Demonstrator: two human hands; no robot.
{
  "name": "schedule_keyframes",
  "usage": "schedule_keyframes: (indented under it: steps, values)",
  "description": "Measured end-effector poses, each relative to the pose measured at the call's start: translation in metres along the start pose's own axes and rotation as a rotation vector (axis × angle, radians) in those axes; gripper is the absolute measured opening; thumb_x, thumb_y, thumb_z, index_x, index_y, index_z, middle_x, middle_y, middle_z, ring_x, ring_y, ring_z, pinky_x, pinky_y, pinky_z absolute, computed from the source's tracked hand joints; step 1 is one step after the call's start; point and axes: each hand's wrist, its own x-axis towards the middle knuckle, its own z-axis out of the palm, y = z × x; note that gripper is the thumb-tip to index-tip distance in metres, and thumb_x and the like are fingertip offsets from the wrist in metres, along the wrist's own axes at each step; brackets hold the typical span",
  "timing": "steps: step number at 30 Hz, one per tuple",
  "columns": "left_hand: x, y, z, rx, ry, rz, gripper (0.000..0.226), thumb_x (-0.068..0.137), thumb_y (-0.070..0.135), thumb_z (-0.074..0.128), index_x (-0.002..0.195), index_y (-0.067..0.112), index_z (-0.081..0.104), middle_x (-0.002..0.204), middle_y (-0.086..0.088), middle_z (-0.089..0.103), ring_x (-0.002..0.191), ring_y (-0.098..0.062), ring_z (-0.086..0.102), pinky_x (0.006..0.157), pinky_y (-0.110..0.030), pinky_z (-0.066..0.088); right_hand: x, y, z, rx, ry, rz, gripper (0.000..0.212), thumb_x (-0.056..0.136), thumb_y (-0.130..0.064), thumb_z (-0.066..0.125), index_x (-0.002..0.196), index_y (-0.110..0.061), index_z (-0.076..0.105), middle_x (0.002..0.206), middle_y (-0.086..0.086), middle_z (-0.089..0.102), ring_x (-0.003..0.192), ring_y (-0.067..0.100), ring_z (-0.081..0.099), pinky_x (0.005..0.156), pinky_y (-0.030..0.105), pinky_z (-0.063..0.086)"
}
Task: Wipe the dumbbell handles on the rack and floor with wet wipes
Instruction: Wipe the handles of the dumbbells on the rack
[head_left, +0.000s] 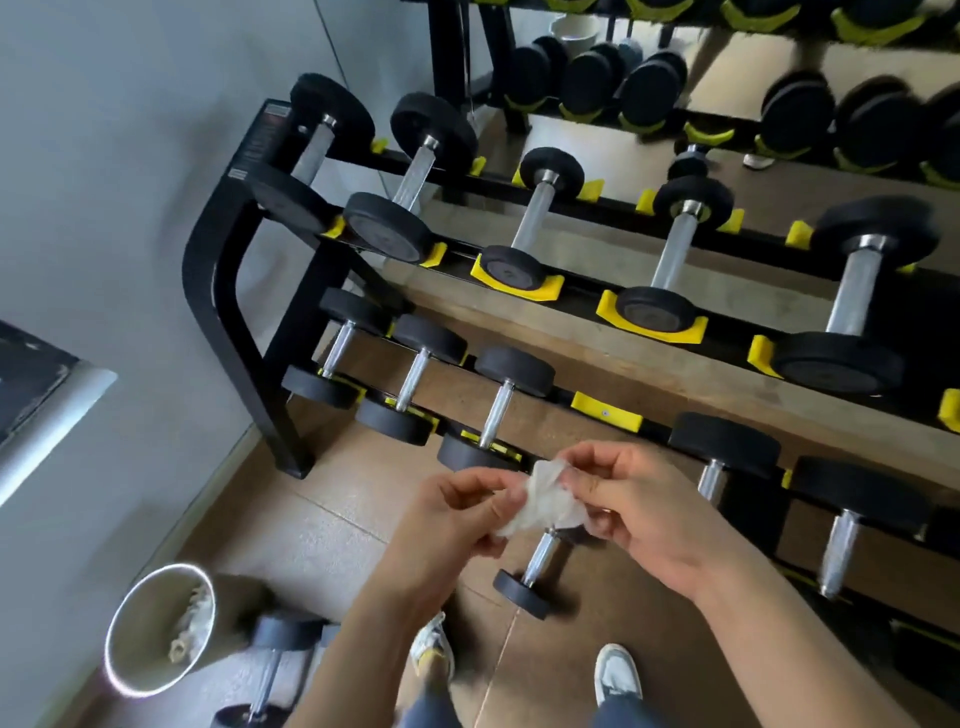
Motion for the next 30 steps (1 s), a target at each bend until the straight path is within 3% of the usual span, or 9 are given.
schedule_keyframes:
  steps: [3,6,8,12,15,18,21,25,30]
  values:
    - [0.032,0.000,-0.039,0.174,0.006,0.036,0.006,0.080,0.016,0.073,0.081,0.011,0.071,0.058,-0.004,0.063,0.049,-0.013,0.054,0.050,-0.021,0.040,0.044,0.015,0.033,0.259,0.192,0.013,0.012,0.089,0.006,0.058,0.093,-0.005,0.062,0.076,0.009,0.064,0.059,0.012,0.056,0.053,0.022,0.047]
    - [0.074,-0.010,-0.081,0.252,0.018,0.061,0.006,0.085,0.003,0.069,0.083,0.005,0.064,0.060,-0.004,0.066,0.052,-0.014,0.061,0.050,-0.018,0.043,0.092,0.037,0.069,0.277,0.431,-0.082,0.012,0.087,0.006,0.060,0.088,-0.006,0.065,0.086,0.018,0.067,0.080,0.024,0.064,0.074,0.037,0.057]
    - [0.102,-0.025,-0.108,0.307,0.011,0.071,0.008,0.084,0.001,0.070,0.082,0.007,0.066,0.065,-0.002,0.069,0.059,-0.014,0.066,0.058,-0.020,0.050,0.124,0.055,0.096,0.192,0.453,-0.085,0.017,0.091,-0.005,0.061,0.085,-0.012,0.075,0.089,0.016,0.072,0.084,0.025,0.066,0.085,0.040,0.055]
    - [0.149,-0.058,-0.152,0.401,-0.067,0.134,0.023,0.085,0.000,0.068,0.086,0.023,0.073,0.081,0.004,0.075,0.078,-0.012,0.071,0.075,-0.027,0.056,0.182,0.086,0.129,-0.027,0.424,-0.085,0.007,0.085,-0.018,0.072,0.091,-0.018,0.076,0.088,0.009,0.075,0.088,0.020,0.069,0.089,0.047,0.052]
    - [0.182,-0.087,-0.177,0.449,-0.105,0.172,0.024,0.086,0.003,0.068,0.089,0.027,0.073,0.085,0.011,0.075,0.082,-0.007,0.070,0.078,-0.025,0.055,0.224,0.113,0.122,-0.004,0.424,-0.061,0.018,0.084,-0.019,0.073,0.102,-0.018,0.075,0.097,0.002,0.075,0.098,0.017,0.069,0.095,0.039,0.051]
    - [0.219,-0.125,-0.192,0.468,-0.109,0.203,0.025,0.086,0.004,0.069,0.087,0.029,0.072,0.083,0.013,0.074,0.079,-0.007,0.070,0.076,-0.025,0.054,0.265,0.146,0.099,-0.036,0.312,-0.032,0.021,0.088,-0.022,0.067,0.108,-0.021,0.073,0.102,0.003,0.074,0.099,0.018,0.067,0.089,0.032,0.051]
    - [0.255,-0.162,-0.201,0.503,-0.128,0.278,0.027,0.085,0.003,0.070,0.086,0.030,0.069,0.080,0.017,0.071,0.075,-0.003,0.068,0.070,-0.015,0.050,0.304,0.178,0.073,-0.063,0.249,-0.040,0.028,0.084,-0.035,0.067,0.111,-0.028,0.072,0.108,0.004,0.072,0.105,0.023,0.065,0.093,0.039,0.048]
    - [0.310,-0.215,-0.212,0.588,-0.083,0.386,0.016,0.087,0.012,0.069,0.092,0.026,0.064,0.083,0.014,0.068,0.075,-0.006,0.064,0.069,-0.019,0.050,0.354,0.213,0.038,0.049,0.229,-0.074,0.025,0.090,-0.025,0.059,0.109,-0.033,0.072,0.106,-0.003,0.072,0.095,0.011,0.064,0.082,0.029,0.049]
    - [0.346,-0.267,-0.218,0.782,-0.094,0.592,0.006,0.088,0.022,0.067,0.093,0.024,0.069,0.080,0.011,0.065,0.073,-0.006,0.058,0.067,-0.022,0.046,0.397,0.249,0.016,-0.194,0.419,-0.253,0.021,0.086,-0.006,0.068,0.092,-0.024,0.077,0.089,0.004,0.074,0.076,0.009,0.066,0.064,0.021,0.051]
